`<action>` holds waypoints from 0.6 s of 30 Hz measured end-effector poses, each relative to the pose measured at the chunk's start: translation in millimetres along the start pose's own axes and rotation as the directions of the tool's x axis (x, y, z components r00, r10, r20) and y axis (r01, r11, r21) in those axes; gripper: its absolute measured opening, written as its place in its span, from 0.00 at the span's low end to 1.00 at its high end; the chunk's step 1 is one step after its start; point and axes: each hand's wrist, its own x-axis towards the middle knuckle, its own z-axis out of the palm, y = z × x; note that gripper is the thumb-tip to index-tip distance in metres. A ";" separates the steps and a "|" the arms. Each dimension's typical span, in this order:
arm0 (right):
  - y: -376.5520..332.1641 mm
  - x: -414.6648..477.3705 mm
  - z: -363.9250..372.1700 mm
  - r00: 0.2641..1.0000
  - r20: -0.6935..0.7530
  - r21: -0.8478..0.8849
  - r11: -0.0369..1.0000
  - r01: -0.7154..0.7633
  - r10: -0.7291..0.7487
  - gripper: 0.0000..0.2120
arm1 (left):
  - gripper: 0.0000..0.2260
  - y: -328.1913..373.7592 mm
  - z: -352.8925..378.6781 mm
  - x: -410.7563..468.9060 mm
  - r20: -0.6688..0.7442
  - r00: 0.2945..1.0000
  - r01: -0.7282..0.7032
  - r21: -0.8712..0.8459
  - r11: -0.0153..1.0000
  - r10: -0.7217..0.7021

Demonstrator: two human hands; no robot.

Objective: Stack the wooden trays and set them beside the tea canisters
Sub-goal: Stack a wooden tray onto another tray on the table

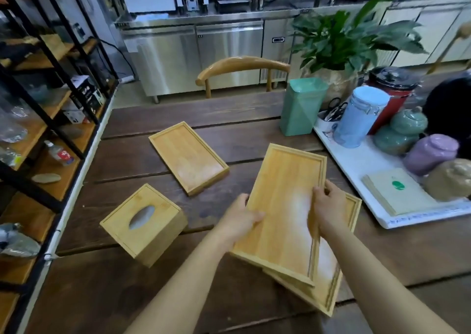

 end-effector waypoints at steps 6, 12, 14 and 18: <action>25.9 -15.0 -40.3 0.990 -0.023 0.196 0.972 -0.132 0.139 0.11 | 0.10 -9.5 49.3 10.7 0.002 0.991 -0.131 0.123 0.984 0.132; 55.0 -32.7 -54.9 0.982 -0.051 0.309 0.938 -0.158 0.182 0.21 | 0.13 -21.4 73.8 19.6 0.101 0.981 -0.181 0.166 0.969 0.166; 61.7 -34.8 -55.5 0.982 -0.052 0.315 0.936 -0.156 0.181 0.22 | 0.14 -25.9 77.1 22.4 0.118 0.981 -0.176 0.184 0.967 0.157; 73.1 -37.0 -51.7 0.981 -0.069 0.306 0.940 -0.154 0.183 0.22 | 0.15 -34.0 80.0 27.3 0.138 0.983 -0.150 0.204 0.967 0.123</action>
